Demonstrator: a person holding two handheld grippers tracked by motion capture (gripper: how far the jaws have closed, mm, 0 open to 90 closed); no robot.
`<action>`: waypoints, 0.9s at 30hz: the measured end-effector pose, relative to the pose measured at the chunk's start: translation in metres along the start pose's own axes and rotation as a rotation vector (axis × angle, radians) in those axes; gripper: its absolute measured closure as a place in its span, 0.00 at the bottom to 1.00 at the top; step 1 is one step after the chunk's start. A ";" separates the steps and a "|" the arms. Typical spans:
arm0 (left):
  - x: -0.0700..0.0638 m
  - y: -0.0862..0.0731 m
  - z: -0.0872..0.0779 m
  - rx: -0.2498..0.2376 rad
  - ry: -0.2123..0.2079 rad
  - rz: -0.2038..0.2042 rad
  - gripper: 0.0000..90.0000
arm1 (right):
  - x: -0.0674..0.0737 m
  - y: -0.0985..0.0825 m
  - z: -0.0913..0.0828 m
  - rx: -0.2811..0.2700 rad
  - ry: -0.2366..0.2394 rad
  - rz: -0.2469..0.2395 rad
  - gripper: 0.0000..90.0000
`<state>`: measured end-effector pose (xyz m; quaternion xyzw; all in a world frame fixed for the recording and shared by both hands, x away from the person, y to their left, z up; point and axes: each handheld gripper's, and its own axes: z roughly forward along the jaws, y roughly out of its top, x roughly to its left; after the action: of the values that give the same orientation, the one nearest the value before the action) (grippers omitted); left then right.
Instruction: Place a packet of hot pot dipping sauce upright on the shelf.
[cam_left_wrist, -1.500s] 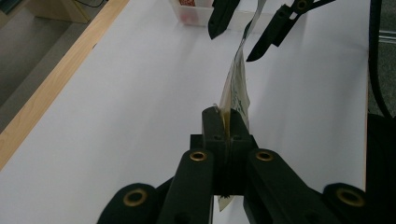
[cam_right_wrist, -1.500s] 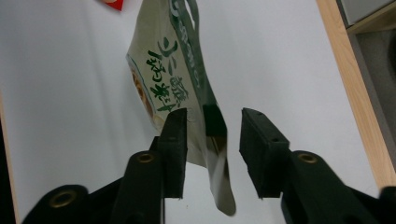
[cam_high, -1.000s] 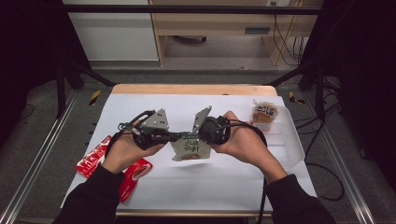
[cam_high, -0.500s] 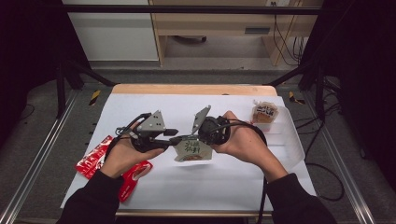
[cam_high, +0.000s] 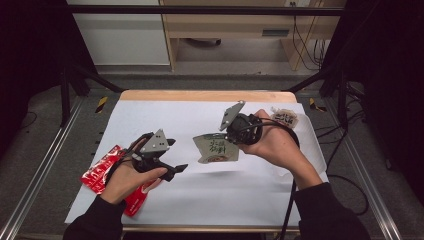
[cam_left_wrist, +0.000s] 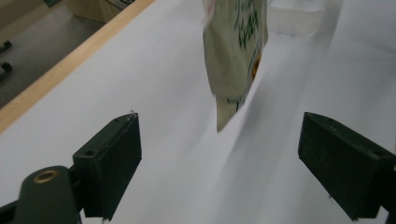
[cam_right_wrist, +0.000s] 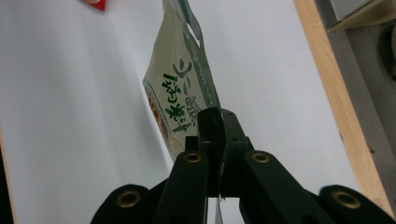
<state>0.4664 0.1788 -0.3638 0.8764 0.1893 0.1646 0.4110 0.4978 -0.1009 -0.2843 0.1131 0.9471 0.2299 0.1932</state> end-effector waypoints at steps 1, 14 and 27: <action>0.000 0.000 0.000 0.000 0.000 0.000 0.12 | 0.000 0.000 0.000 0.000 0.000 0.000 1.00; 0.006 -0.029 0.008 0.019 0.052 -0.048 0.07 | -0.019 -0.007 -0.038 -0.023 -0.061 0.029 1.00; 0.004 -0.045 0.008 0.020 0.082 -0.081 0.07 | -0.034 -0.018 -0.059 -0.040 -0.095 0.058 1.00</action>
<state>0.4649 0.2015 -0.4033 0.8646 0.2432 0.1816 0.4004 0.5012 -0.1497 -0.2336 0.1473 0.9284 0.2487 0.2336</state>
